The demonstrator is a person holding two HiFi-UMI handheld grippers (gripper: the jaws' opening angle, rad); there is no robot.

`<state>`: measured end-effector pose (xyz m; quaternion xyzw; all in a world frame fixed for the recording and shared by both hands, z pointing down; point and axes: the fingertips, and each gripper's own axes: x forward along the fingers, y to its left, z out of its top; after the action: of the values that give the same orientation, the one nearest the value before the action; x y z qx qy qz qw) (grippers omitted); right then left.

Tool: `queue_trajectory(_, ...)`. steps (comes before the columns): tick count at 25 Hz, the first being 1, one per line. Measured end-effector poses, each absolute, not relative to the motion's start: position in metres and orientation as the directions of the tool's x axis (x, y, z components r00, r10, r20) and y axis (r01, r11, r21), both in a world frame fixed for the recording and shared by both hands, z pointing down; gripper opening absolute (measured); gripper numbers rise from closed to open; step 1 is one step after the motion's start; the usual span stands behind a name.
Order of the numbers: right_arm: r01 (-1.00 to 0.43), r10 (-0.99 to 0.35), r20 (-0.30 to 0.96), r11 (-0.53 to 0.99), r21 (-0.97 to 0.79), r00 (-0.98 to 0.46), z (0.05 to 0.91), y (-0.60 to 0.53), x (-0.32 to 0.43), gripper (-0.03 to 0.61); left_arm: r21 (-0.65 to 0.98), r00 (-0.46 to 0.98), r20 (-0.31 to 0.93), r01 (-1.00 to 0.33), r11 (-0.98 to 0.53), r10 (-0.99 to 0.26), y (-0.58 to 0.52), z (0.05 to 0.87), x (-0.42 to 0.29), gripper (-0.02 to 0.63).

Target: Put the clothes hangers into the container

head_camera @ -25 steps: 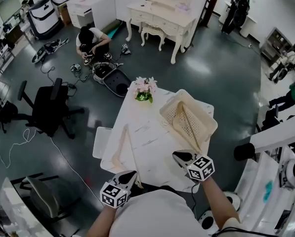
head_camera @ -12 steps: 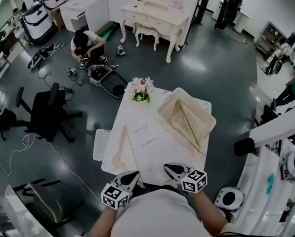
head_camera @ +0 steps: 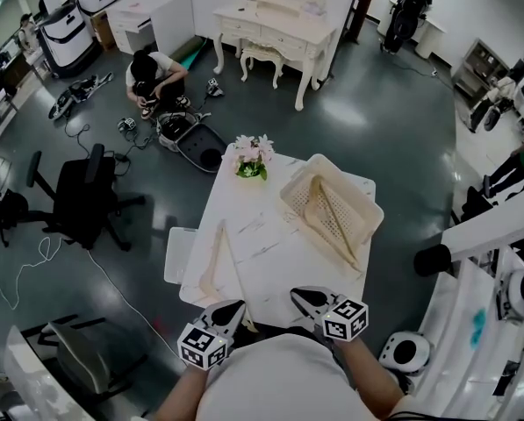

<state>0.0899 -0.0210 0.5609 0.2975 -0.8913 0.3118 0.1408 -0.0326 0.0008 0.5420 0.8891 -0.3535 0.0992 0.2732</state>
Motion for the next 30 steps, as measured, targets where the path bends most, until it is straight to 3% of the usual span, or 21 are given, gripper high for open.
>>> queue_trajectory(9,-0.586,-0.385,0.468,0.686,-0.432,-0.795,0.566,-0.023,0.069,0.018,0.431,0.687,0.411,-0.725,-0.537,-0.599,0.021,0.555,-0.053,0.008)
queue_trajectory(18,-0.489,-0.204,0.597,0.792,-0.365,-0.776,0.639,-0.022,-0.024,0.023,0.444,0.586,0.47,-0.803,-0.398,-0.66,0.053,0.583,-0.124,0.006)
queue_trajectory(24,-0.434,-0.079,0.696,0.829,-0.351,-0.714,0.701,-0.007,-0.077,0.071,0.457,0.52,0.498,-0.837,-0.3,-0.694,0.071,0.598,-0.171,0.008)
queue_trajectory(30,-0.466,-0.058,0.822,0.845,-0.261,-0.566,0.782,0.003,-0.095,0.094,0.461,0.483,0.525,-0.854,-0.243,-0.701,0.085,0.618,-0.214,0.008)
